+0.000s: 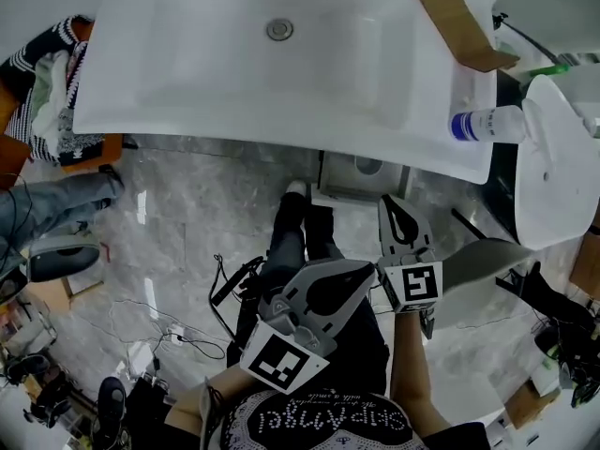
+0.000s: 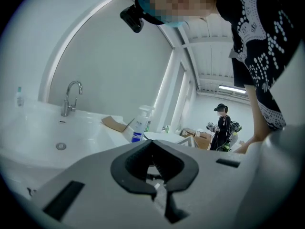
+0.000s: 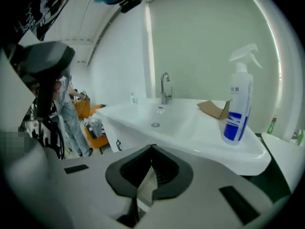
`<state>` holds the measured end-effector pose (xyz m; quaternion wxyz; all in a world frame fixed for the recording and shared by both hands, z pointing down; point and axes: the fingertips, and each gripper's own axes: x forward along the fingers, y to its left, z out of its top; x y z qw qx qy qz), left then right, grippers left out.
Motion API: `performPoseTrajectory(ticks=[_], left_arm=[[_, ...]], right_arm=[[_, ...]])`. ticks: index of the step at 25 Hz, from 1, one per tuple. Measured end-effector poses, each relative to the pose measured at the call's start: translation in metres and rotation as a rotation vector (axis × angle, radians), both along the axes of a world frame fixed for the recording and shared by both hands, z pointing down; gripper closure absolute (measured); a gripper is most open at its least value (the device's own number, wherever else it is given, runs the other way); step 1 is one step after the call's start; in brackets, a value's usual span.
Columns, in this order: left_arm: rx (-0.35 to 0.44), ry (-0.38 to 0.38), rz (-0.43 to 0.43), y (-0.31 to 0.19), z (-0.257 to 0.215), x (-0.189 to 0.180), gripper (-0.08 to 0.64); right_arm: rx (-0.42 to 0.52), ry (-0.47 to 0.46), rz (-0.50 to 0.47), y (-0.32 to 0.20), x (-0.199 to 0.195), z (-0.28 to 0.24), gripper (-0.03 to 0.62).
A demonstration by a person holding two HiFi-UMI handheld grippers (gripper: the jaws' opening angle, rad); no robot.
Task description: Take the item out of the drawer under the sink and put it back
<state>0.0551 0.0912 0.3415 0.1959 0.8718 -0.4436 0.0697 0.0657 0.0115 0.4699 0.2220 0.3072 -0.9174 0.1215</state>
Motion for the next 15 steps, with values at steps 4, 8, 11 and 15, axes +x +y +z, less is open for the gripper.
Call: performPoseTrajectory(ticks=[4,8,11,15], left_arm=[[0.102,-0.021,-0.038,-0.003,-0.019,0.002,0.555],[0.135,-0.009,-0.036,0.001,-0.031,0.009,0.555],[0.141,0.01,-0.017,0.004,-0.037,0.014,0.555],[0.175,0.003,0.023,0.003,-0.044,0.023,0.555]], right_arm=[[-0.011,-0.123,0.008,0.01,-0.009,-0.044,0.574],[-0.005,-0.175,0.006,0.023,-0.004,-0.076,0.574],[0.003,-0.227,0.025,0.027,0.004,-0.102,0.574],[0.045,-0.267,0.059,0.032,0.019,-0.132,0.574]])
